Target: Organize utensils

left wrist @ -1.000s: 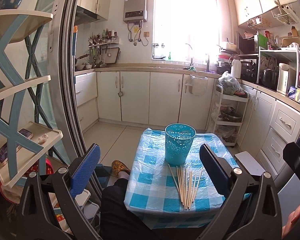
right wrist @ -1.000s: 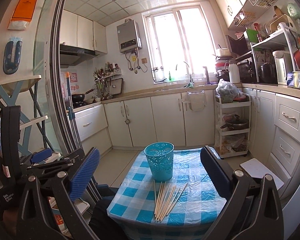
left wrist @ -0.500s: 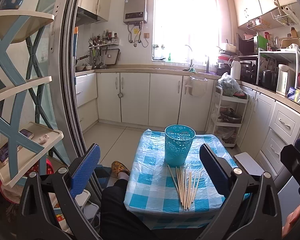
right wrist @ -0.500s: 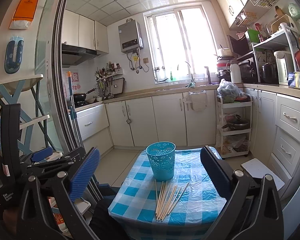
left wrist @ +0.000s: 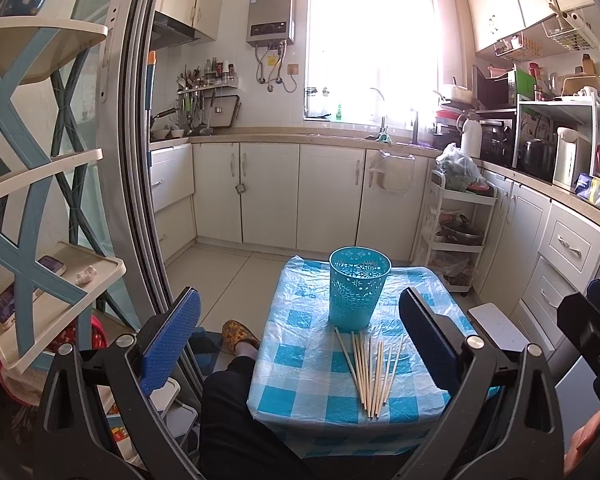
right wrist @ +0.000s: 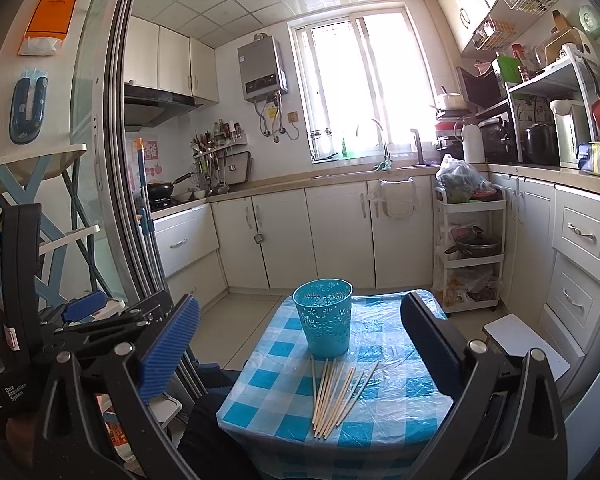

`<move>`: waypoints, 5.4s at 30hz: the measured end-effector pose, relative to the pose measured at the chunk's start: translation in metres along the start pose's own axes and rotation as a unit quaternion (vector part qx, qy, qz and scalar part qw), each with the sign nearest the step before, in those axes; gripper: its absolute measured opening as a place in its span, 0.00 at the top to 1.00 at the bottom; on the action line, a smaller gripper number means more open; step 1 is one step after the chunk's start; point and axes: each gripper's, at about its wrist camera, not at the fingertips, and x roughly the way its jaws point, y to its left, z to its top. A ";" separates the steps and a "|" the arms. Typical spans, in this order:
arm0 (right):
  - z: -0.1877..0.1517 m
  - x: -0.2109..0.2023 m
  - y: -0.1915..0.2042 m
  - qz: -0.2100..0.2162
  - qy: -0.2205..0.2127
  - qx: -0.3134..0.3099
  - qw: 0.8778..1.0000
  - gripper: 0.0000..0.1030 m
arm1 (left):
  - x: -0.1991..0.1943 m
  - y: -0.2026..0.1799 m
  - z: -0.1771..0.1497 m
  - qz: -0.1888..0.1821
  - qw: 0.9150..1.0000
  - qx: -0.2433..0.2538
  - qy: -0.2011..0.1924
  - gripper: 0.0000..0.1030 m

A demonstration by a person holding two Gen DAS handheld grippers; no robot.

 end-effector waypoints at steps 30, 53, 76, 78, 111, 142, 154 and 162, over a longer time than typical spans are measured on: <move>-0.112 0.203 -0.091 -0.040 0.285 0.076 0.955 0.24 | 0.183 0.004 -0.069 -0.023 0.981 -0.003 0.194 0.07; -0.170 0.342 -0.152 -0.095 0.368 0.055 0.923 0.76 | 0.401 -0.059 -0.139 -0.012 0.944 0.008 0.330 0.15; -0.165 0.358 -0.148 0.005 0.420 -0.034 0.907 0.90 | 0.428 -0.057 -0.137 -0.139 0.918 0.070 0.365 0.95; -0.164 0.362 -0.151 0.001 0.418 -0.029 0.908 0.89 | 0.426 -0.060 -0.135 -0.132 0.918 0.081 0.366 0.94; -0.174 0.344 -0.177 0.034 0.339 0.065 0.938 0.93 | 0.318 -0.044 0.088 -0.221 0.972 -0.037 0.077 0.95; -0.177 0.341 -0.180 0.038 0.336 0.068 0.939 0.93 | 0.379 -0.063 0.095 -0.109 0.989 -0.089 -0.049 0.95; -0.175 0.342 -0.179 0.041 0.342 0.069 0.936 0.91 | 0.404 -0.074 0.054 -0.087 0.995 -0.037 0.024 0.95; -0.172 0.335 -0.163 0.008 0.374 0.014 0.927 0.91 | 0.390 -0.051 0.031 -0.063 0.995 -0.032 0.064 0.66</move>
